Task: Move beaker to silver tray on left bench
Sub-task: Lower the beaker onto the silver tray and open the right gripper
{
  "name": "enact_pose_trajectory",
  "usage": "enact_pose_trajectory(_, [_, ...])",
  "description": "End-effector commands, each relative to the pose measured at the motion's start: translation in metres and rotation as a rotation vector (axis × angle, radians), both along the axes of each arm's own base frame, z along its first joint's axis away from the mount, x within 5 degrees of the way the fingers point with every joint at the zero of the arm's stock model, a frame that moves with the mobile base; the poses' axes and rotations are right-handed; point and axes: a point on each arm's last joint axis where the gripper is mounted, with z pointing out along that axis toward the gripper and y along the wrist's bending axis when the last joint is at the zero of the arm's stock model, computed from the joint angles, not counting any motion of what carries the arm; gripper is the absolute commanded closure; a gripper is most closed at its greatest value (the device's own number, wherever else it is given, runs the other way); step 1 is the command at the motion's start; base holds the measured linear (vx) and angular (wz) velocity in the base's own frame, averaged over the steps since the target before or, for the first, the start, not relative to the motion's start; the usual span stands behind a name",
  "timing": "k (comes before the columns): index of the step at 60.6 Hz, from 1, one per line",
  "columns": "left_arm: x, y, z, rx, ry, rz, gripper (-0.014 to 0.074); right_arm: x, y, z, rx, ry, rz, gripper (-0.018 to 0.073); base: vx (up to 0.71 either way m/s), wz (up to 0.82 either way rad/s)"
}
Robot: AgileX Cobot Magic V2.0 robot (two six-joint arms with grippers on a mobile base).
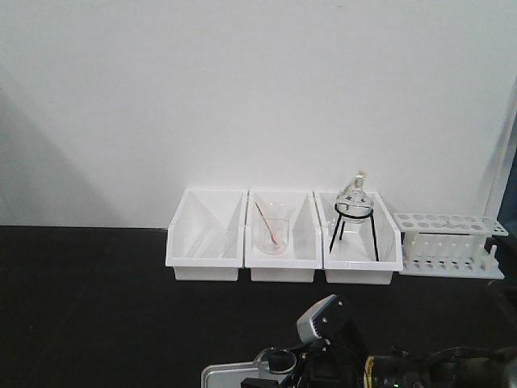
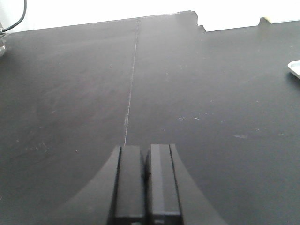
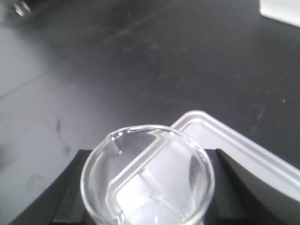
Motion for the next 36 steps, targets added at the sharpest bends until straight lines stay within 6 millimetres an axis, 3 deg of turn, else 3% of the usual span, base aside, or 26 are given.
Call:
enact_pose_trajectory(1, [0.002,-0.001,0.0,-0.005,-0.062,-0.01,0.0595,0.012,-0.007,0.018,0.1,-0.162,0.018,0.0571,0.0,0.0])
enact_pose_trajectory(2, [0.002,-0.001,0.0,-0.005,-0.062,-0.01,0.0595,0.018,-0.013,0.006,0.034,-0.242,0.021,0.0571,0.0,0.0])
enact_pose_trajectory(12, [0.002,-0.001,0.0,-0.005,-0.062,-0.01,0.0595,0.025,-0.014,-0.014,-0.048,-0.365,0.026,0.0571,0.0,0.0])
enact_pose_trajectory(36, [0.002,-0.001,0.0,-0.005,-0.062,-0.01,0.0595,0.034,-0.019,-0.059,-0.051,-0.252,-0.081,0.0571,0.0,0.0])
